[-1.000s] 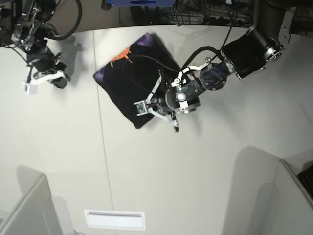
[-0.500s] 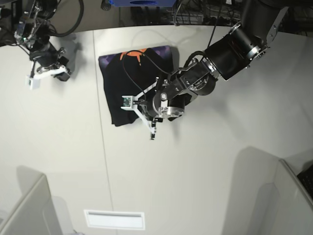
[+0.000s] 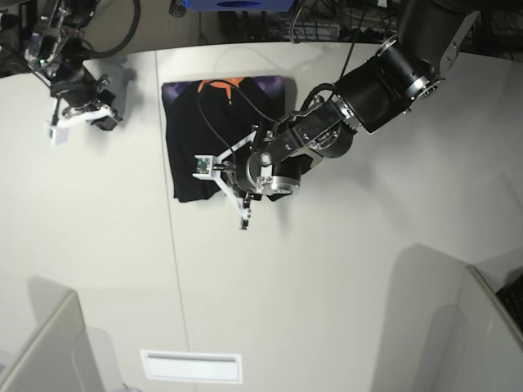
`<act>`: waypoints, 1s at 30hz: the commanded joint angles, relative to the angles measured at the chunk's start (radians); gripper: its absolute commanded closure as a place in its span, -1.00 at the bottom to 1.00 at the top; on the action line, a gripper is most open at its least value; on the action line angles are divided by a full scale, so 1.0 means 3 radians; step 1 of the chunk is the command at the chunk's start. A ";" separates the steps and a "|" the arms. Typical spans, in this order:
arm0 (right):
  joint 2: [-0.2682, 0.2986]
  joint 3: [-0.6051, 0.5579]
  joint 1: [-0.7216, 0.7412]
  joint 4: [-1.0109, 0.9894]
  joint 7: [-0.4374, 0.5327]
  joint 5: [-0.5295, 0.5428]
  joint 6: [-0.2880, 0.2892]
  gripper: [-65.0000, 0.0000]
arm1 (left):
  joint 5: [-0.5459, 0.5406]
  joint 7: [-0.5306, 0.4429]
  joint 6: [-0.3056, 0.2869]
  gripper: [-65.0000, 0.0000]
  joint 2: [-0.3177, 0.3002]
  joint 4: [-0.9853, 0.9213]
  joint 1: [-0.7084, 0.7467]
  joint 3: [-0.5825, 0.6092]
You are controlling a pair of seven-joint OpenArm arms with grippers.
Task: Fold the T-shirt properly
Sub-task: 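Push and rotate the folded bundle with the left gripper to align it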
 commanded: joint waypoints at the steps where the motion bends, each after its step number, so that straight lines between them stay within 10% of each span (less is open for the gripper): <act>1: 0.0040 0.0013 -0.0001 0.0054 0.0051 0.0035 0.0018 1.00 | -0.0019 0.0006 -0.0052 1.00 0.0015 0.0025 -0.0047 0.0004; 10: 0.0040 0.0028 -0.0001 0.0054 0.0051 0.0035 0.0018 1.00 | -0.0014 0.0012 -0.0052 1.00 0.0015 0.0040 -0.0057 -0.0006; 19: 0.0040 0.0018 -0.0001 0.0049 0.0051 0.0035 0.0018 1.00 | -0.0055 0.0032 -0.0052 -0.07 0.0025 0.0056 -0.0129 -0.0032; 30: 0.0040 0.0003 -0.0001 0.0049 0.0046 0.0035 0.0018 1.00 | -0.0060 0.0247 -0.0047 -0.70 0.0015 0.0419 -0.0282 -0.0195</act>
